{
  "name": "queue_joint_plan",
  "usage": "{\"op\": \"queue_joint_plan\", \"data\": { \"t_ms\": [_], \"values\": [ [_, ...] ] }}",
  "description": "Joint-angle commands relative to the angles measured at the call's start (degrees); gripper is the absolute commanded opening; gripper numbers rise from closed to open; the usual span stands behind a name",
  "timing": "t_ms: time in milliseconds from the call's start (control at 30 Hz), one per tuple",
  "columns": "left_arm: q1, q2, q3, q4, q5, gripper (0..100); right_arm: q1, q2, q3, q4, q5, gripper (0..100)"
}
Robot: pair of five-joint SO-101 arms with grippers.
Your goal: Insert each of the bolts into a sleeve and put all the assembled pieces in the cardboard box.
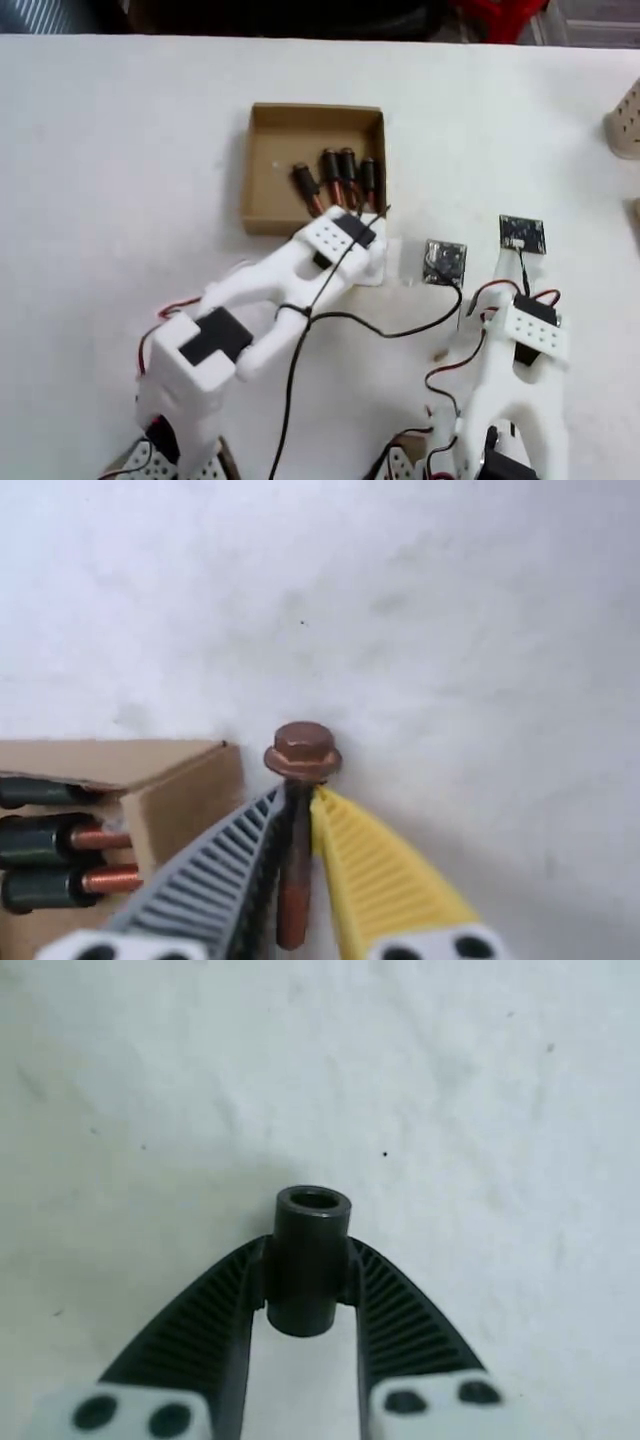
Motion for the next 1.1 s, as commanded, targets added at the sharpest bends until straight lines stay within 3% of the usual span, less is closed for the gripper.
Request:
{"op": "queue_joint_plan", "data": {
  "t_ms": [0,167,300,367,467,633,867,1067],
  "values": [
    [0.57,-6.64,-2.46,4.66,16.88,4,-0.48,-1.63,-0.26,-0.75,0.0,1.7],
    [-0.04,-13.58,-2.02,9.49,28.66,4,-0.48,-1.63,-0.26,-1.01,0.0,1.7],
    [-0.04,-17.71,-1.93,11.69,28.22,4,-0.48,-1.63,-0.26,-1.01,0.0,1.7],
    [-0.22,-17.8,-1.85,12.13,19.87,5,-0.48,-1.63,-0.26,-1.01,0.0,1.7],
    [-1.36,-15.87,0.09,11.43,-1.41,13,-0.48,-1.63,-0.26,-1.01,0.0,1.7],
    [-1.1,-10.59,3.34,7.38,-18.81,29,-0.48,-1.63,-0.26,-0.92,0.0,1.7],
    [-1.89,-6.9,3.16,-1.58,-22.59,27,-0.48,-1.63,-0.26,-0.84,0.0,1.7],
    [-2.59,-6.37,-1.58,-1.41,-22.59,26,-0.48,-1.63,-0.26,-0.84,0.0,1.7]
  ]
}}
